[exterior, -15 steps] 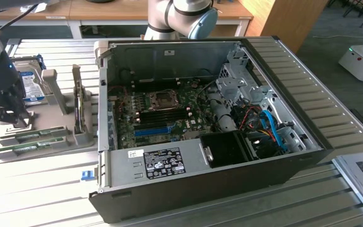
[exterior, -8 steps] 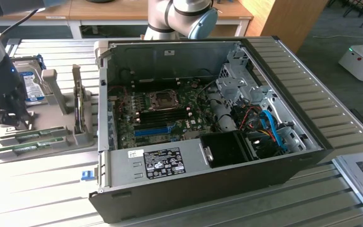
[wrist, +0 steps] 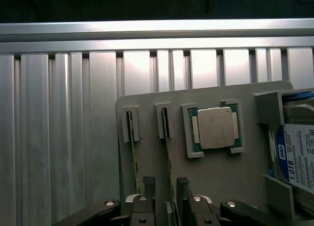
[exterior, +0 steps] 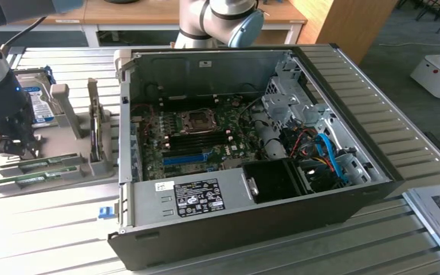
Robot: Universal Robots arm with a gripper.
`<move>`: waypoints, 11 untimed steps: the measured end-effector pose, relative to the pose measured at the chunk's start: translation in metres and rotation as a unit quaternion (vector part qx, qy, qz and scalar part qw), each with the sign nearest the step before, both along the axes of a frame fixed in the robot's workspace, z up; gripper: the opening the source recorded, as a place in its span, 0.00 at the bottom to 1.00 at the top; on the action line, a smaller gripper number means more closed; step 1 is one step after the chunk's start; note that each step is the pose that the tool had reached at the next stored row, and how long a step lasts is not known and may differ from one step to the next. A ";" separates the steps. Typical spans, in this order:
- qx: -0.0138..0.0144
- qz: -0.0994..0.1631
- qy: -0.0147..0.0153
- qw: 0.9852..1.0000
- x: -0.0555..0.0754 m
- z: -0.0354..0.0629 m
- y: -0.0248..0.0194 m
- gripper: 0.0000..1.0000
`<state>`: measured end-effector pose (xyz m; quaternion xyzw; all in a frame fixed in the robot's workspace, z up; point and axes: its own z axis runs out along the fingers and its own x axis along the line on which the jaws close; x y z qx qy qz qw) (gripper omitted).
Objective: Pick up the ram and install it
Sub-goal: 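Pick up the ram and move it above insertion slot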
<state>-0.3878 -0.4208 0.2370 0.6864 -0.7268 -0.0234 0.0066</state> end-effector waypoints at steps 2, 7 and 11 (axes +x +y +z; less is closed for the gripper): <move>0.000 0.000 0.000 1.000 0.000 -0.0001 0.0000 0.31; 0.000 0.000 0.000 1.000 0.000 -0.0003 -0.0007 0.31; 0.000 0.000 0.000 1.000 0.000 -0.0001 -0.0040 0.31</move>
